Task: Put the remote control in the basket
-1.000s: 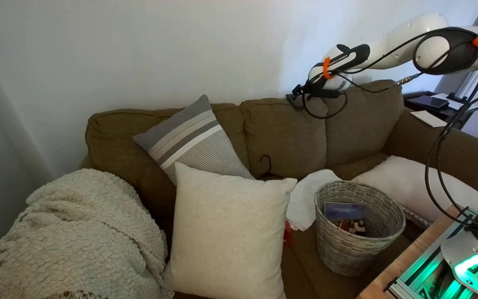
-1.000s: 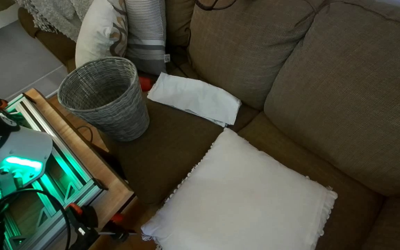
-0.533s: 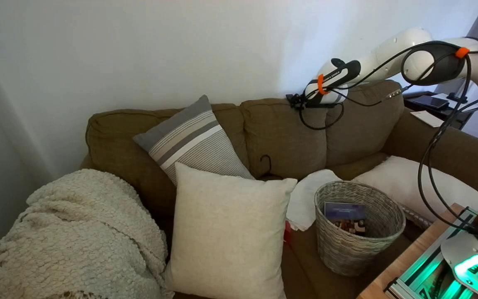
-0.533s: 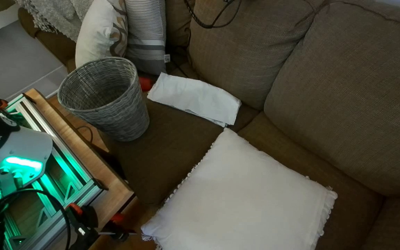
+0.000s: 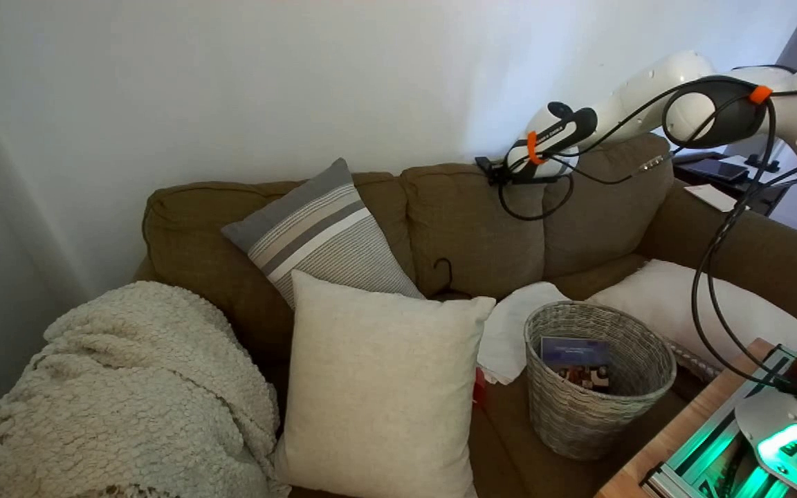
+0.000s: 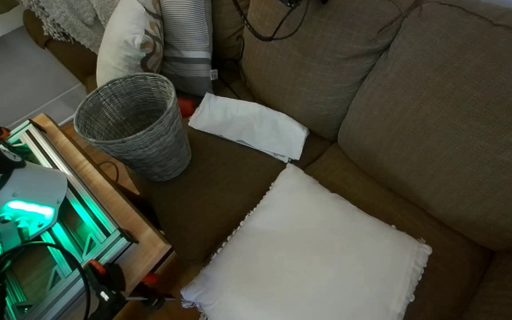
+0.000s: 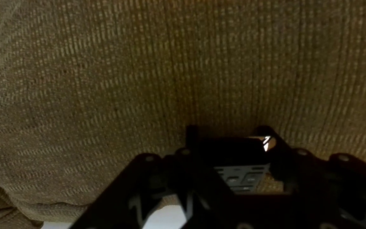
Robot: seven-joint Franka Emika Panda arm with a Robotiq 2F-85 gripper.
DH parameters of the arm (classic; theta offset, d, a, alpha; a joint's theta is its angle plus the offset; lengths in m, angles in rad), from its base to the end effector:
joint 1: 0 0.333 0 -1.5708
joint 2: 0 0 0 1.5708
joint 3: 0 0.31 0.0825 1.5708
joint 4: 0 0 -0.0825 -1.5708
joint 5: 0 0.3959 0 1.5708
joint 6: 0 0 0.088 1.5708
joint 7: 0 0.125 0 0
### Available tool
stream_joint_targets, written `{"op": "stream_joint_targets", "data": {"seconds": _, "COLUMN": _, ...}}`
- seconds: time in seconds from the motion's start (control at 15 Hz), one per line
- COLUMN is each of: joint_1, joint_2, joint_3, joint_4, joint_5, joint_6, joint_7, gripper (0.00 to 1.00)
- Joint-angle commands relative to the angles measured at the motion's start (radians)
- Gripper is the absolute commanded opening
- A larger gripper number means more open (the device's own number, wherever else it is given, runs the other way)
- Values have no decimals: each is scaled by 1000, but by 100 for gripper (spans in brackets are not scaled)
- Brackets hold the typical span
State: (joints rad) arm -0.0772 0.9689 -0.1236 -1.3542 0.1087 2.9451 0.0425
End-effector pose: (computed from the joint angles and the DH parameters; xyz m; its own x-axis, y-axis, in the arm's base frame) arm 0.7805 -0.1381 0.1839 0.7810 -0.2061 0.5895 -0.2529 -0.9675 -0.0031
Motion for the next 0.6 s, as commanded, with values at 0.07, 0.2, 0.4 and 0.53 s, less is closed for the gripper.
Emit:
{"op": "stream_joint_targets", "data": {"seconds": 0.07, "joint_1": -10, "joint_2": 20, "joint_3": 13, "joint_4": 36, "joint_5": -45, "joint_6": 10, "joint_7": -14, "gripper": 26}}
{"op": "stream_joint_targets", "data": {"seconds": 0.2, "joint_1": -6, "joint_2": -9, "joint_3": 17, "joint_4": 11, "joint_5": -54, "joint_6": -6, "joint_7": -18, "gripper": 26}}
{"op": "stream_joint_targets", "data": {"seconds": 0.4, "joint_1": -55, "joint_2": -158, "joint_3": 122, "joint_4": -138, "joint_5": -44, "joint_6": -32, "joint_7": -101, "gripper": 26}}
{"op": "stream_joint_targets", "data": {"seconds": 0.53, "joint_1": -116, "joint_2": -263, "joint_3": 211, "joint_4": -236, "joint_5": -27, "joint_6": -33, "joint_7": -172, "gripper": 26}}
